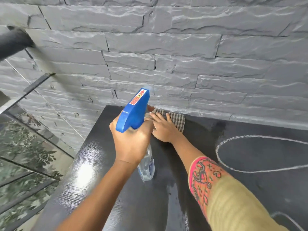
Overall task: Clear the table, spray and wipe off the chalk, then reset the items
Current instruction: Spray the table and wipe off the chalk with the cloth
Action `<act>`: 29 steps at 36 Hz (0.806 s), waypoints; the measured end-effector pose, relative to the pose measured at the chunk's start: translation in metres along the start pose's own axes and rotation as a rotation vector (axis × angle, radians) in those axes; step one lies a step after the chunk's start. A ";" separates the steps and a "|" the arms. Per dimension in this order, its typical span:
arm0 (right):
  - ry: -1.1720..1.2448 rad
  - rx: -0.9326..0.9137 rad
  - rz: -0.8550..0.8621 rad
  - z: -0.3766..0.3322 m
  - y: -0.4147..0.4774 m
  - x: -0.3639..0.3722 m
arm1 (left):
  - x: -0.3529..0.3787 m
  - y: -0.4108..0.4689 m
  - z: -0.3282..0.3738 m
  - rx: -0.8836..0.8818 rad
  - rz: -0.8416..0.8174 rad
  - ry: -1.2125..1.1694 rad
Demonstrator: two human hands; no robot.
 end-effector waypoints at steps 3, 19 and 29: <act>-0.008 0.001 0.031 0.010 -0.004 -0.001 | -0.002 -0.001 0.000 -0.016 0.035 0.020; -0.002 0.458 0.101 0.141 -0.138 -0.015 | 0.001 0.001 -0.003 0.037 -0.029 -0.030; -0.063 0.007 -0.012 0.015 -0.219 0.027 | 0.000 0.002 -0.006 0.008 -0.008 -0.019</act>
Point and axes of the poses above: each hand's wrist, its own y-axis towards the middle knuckle, its own x-axis out of the palm, z = x × y, the point moved 6 cm from there along y, towards the middle knuckle, and after that the axes turned 1 degree about -z, right-handed, at the moved point
